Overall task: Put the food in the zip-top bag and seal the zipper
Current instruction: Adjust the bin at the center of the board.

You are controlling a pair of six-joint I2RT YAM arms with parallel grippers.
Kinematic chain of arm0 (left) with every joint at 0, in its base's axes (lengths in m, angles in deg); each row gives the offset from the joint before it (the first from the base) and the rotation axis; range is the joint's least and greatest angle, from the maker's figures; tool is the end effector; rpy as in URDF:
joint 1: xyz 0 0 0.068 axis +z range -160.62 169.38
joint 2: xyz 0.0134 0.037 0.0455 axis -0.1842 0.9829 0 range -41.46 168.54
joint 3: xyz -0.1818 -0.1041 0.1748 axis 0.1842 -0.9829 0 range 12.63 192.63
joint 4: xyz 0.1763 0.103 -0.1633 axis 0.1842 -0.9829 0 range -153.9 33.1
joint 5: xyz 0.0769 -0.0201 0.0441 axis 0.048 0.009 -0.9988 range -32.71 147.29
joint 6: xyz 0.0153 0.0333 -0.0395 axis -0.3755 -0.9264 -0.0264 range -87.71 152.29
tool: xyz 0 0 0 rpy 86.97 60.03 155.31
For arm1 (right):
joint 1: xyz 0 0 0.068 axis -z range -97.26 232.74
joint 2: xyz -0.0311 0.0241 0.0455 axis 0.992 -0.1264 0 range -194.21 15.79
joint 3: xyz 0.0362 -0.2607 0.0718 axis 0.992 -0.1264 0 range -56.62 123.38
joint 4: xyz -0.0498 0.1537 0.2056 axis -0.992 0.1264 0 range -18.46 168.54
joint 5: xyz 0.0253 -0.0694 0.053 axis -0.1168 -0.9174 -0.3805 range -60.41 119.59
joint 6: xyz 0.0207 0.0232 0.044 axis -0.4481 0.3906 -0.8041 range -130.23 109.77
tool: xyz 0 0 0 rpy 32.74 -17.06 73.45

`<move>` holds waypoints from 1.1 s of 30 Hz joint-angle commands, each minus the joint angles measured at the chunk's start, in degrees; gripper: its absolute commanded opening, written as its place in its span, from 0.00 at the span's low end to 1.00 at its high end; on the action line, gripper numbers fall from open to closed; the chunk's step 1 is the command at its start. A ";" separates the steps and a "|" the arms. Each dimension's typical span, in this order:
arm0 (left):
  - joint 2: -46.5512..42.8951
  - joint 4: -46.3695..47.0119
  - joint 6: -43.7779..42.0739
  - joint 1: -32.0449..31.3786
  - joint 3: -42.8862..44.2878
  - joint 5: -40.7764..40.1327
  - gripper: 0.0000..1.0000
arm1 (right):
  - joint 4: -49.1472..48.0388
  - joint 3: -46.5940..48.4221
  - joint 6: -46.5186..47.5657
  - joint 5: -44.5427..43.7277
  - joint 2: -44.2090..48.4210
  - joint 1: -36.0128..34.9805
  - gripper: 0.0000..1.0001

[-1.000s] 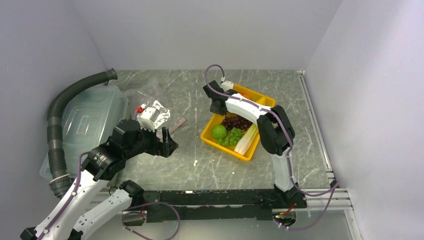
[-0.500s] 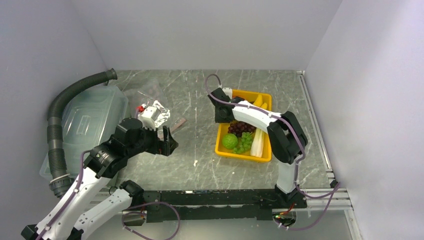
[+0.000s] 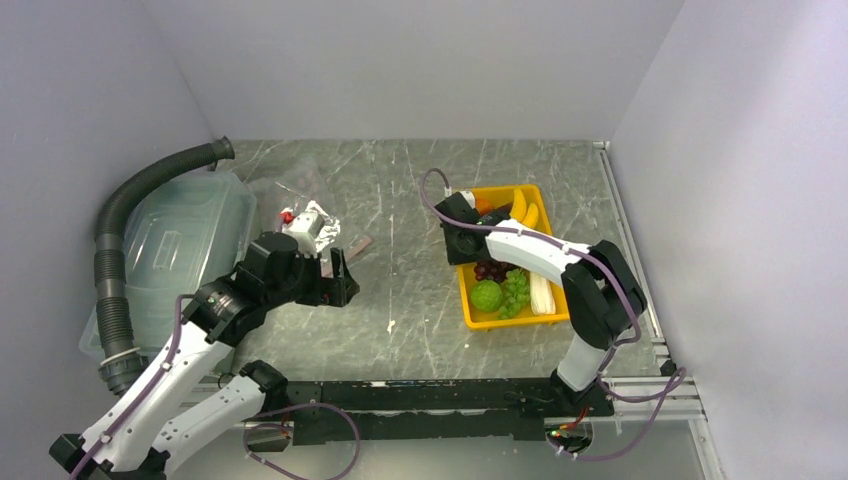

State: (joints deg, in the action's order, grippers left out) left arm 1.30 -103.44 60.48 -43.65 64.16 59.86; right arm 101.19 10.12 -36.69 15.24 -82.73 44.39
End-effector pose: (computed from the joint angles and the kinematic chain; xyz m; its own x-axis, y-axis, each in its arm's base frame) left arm 0.1212 -0.0809 0.3223 -0.7240 -0.0921 -0.6837 0.2636 0.8789 -0.3976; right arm 0.2807 0.2108 0.2013 -0.8431 -0.1164 -0.5251 -0.1478 0.9888 0.0181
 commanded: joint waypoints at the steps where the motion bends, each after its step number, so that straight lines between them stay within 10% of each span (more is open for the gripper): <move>1: 1.53 2.68 3.31 -0.19 -0.68 -2.36 0.99 | -4.50 -0.01 2.44 2.39 2.46 -0.28 0.00; 5: 3.60 3.30 4.32 -0.18 -1.09 -2.44 0.98 | -3.73 0.81 2.53 0.47 1.95 -0.39 0.01; 16: 5.87 2.31 5.31 -0.16 -0.40 -5.60 0.98 | -3.03 0.62 1.52 -3.02 9.11 -0.85 0.55; 33: 2.00 -5.05 2.76 -0.19 6.21 -11.45 0.99 | -15.96 -2.93 -7.62 12.90 18.45 -4.15 0.62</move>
State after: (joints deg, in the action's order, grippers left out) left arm 5.34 -107.22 64.28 -43.65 67.83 50.94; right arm 92.21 8.68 -39.85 22.89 -64.74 41.55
